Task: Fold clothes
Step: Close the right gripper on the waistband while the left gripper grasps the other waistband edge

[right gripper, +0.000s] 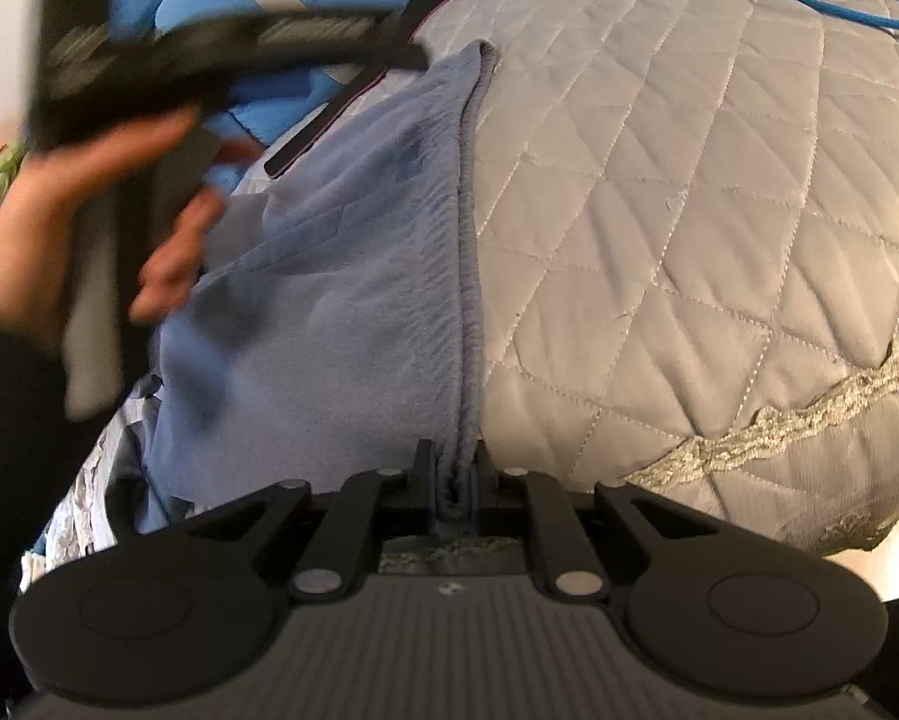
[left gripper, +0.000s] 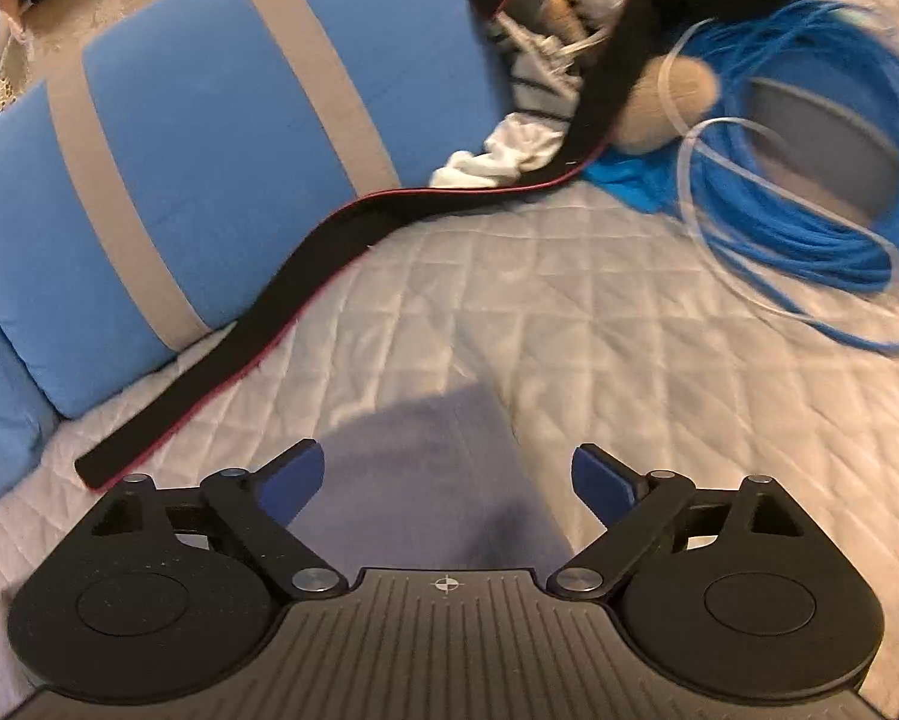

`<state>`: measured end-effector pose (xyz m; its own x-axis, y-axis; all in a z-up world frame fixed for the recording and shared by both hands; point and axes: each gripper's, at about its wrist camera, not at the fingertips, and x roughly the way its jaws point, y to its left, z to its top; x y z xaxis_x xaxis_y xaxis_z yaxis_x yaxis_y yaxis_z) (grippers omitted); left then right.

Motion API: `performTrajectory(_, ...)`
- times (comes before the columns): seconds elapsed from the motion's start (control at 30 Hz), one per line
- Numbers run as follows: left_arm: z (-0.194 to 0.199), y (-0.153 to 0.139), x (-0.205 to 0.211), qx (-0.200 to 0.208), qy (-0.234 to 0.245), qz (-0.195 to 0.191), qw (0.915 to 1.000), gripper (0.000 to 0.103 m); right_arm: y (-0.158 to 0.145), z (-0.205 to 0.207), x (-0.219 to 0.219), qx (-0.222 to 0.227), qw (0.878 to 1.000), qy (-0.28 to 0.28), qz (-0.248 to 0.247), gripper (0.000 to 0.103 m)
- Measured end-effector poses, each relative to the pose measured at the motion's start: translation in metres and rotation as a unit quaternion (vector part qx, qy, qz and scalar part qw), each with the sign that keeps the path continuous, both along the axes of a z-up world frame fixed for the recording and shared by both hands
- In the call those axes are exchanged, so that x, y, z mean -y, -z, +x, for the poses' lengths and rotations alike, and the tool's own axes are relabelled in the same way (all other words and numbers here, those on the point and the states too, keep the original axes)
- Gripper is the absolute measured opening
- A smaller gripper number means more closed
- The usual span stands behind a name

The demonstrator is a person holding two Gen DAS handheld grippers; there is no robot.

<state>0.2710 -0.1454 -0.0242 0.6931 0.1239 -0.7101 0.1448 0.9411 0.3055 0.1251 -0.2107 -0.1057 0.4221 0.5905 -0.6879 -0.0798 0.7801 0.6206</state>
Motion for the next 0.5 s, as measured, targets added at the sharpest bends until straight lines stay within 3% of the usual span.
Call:
performTrajectory(0.13, 0.032, 0.020, 0.011, -0.017, -0.025, 0.029, 0.9991, 0.090, 0.001, 0.001, 0.001, -0.004, 1.000, 0.001, 0.003, 0.011)
performTrajectory(0.27, 0.043, 0.046, 0.027, -0.028, -0.012, 0.078, 0.9965, 0.083, 0.001, 0.002, 0.004, -0.010, 1.000, 0.003, 0.009, 0.011)
performTrajectory(0.4, 0.039, 0.059, 0.043, 0.007, 0.003, 0.136, 0.9906, 0.079, 0.001, 0.003, 0.005, -0.013, 1.000, 0.004, 0.012, 0.011)
performTrajectory(0.5, 0.036, 0.069, 0.056, 0.017, 0.023, 0.198, 0.9797, 0.058, 0.001, 0.003, 0.006, -0.014, 1.000, 0.005, 0.013, 0.011)
